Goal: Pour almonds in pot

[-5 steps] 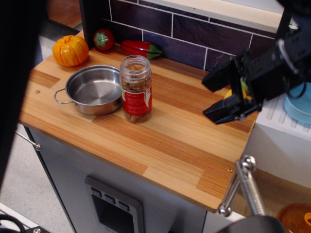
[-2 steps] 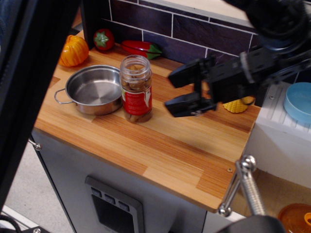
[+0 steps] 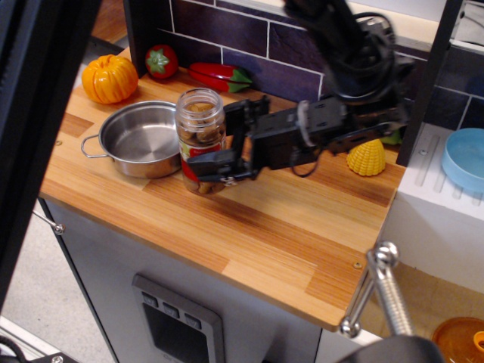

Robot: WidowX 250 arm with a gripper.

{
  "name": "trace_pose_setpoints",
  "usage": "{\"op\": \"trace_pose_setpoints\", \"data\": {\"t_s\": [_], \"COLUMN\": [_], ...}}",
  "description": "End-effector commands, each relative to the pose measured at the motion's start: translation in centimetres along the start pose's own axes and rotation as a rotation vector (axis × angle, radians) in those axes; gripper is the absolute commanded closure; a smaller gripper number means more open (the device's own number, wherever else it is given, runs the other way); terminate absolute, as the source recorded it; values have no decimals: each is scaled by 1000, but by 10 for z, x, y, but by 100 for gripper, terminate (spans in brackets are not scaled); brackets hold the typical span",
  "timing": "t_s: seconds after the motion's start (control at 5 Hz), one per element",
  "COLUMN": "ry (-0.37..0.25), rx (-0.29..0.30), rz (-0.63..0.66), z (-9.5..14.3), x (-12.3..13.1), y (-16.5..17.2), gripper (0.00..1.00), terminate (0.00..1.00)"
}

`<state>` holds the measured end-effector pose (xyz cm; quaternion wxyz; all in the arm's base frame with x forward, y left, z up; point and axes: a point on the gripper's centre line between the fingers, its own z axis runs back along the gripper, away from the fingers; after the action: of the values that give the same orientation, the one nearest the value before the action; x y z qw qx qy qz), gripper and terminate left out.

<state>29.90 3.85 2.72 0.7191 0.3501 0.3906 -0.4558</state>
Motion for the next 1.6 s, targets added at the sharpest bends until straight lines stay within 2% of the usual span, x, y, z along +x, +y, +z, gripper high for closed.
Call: {"op": "trace_pose_setpoints", "data": {"t_s": [0.0,0.2,0.4,0.6,0.8,1.0,1.2,1.4], "ry": [29,-86,-237,-461,-730,-959,-1203,-1250], "rx": [-7,31,44,1,25,71,77,142], "rz": [-10,26,103,234,351,438,685,886], "z": [-18,-17,-5,4,0,-12,-15,-11], "x": [-25,-35,-51,-75,-101,-111,-108,-88], "y": [11,15,27,43,74,91,94,72], "gripper": [0,100,100,100,100,100,100,100], "terminate": [0,0,0,0,0,0,0,0]}}
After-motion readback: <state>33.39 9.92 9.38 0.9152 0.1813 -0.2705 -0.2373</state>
